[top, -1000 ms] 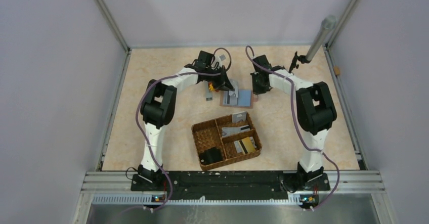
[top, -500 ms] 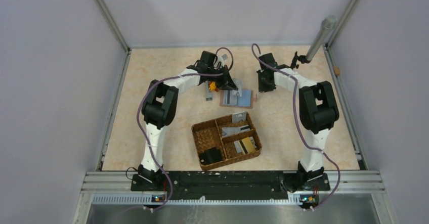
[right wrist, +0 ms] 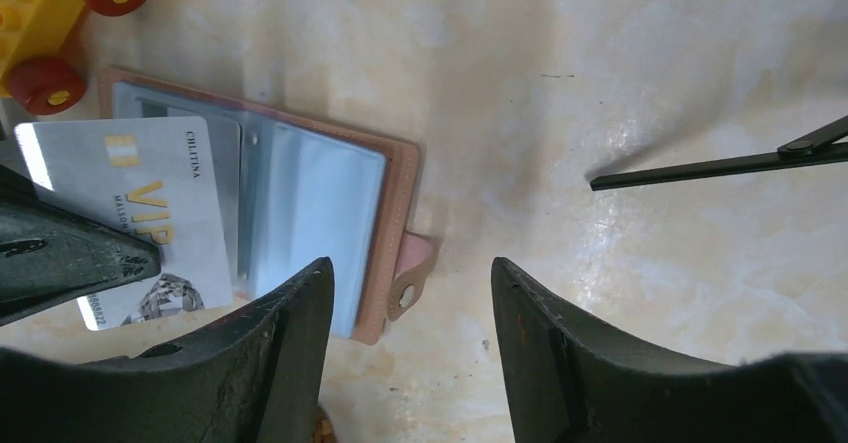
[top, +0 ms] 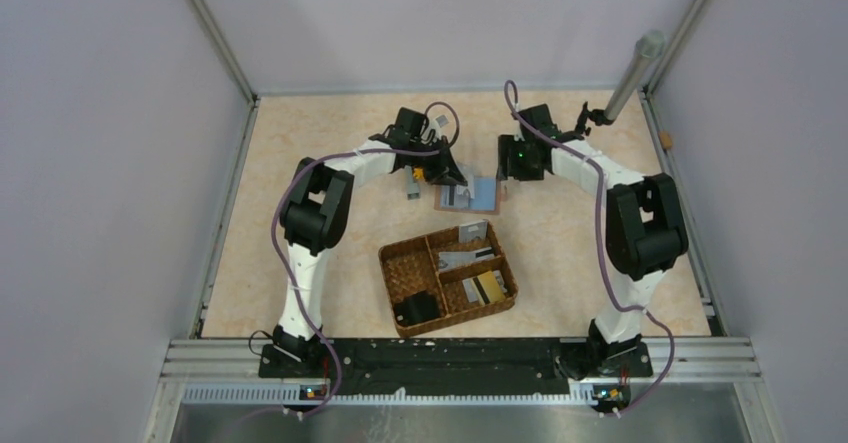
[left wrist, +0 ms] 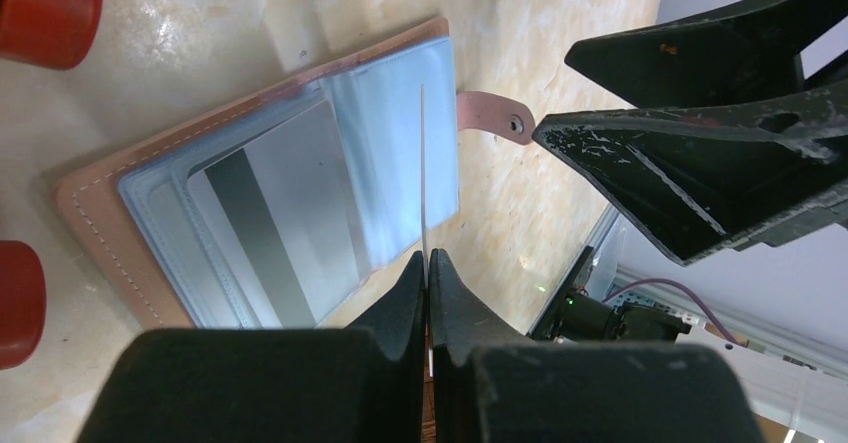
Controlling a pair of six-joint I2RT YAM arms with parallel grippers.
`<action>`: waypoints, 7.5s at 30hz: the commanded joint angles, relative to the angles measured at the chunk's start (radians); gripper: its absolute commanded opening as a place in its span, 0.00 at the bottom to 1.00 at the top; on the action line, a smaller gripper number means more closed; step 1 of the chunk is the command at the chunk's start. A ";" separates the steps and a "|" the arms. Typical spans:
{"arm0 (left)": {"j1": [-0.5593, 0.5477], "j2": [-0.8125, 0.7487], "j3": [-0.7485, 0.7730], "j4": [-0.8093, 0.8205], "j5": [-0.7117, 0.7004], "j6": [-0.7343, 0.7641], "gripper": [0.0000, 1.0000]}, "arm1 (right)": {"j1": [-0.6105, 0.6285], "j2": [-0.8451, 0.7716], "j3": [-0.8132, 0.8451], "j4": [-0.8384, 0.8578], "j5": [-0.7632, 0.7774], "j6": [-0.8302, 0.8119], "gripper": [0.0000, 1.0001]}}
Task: Put the credit cards into the card holder
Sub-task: Insert the credit card into the card holder.
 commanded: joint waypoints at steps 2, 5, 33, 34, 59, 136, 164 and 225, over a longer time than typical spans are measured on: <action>0.000 -0.047 -0.014 0.029 -0.016 0.014 0.00 | 0.028 0.006 0.009 0.028 0.016 0.027 0.58; 0.000 -0.047 -0.012 0.030 -0.019 0.013 0.00 | 0.036 0.021 0.006 0.013 0.072 0.027 0.52; -0.011 -0.060 -0.026 0.032 -0.033 0.013 0.00 | 0.084 -0.005 -0.039 0.058 0.098 0.069 0.53; -0.011 -0.062 -0.027 0.032 -0.033 0.014 0.00 | 0.087 0.000 -0.038 0.059 0.101 0.068 0.54; -0.030 -0.004 0.041 -0.007 -0.008 0.039 0.00 | 0.052 -0.025 -0.091 0.005 0.292 0.007 0.00; -0.117 0.219 -0.001 0.450 0.098 -0.284 0.00 | -0.035 -0.030 -0.149 0.047 0.222 -0.006 0.00; -0.123 0.142 -0.170 0.654 -0.092 -0.363 0.00 | -0.035 -0.033 -0.147 0.043 0.219 -0.007 0.00; -0.214 0.093 0.132 0.029 -0.247 -0.044 0.64 | -0.036 -0.072 -0.162 0.032 0.206 -0.004 0.00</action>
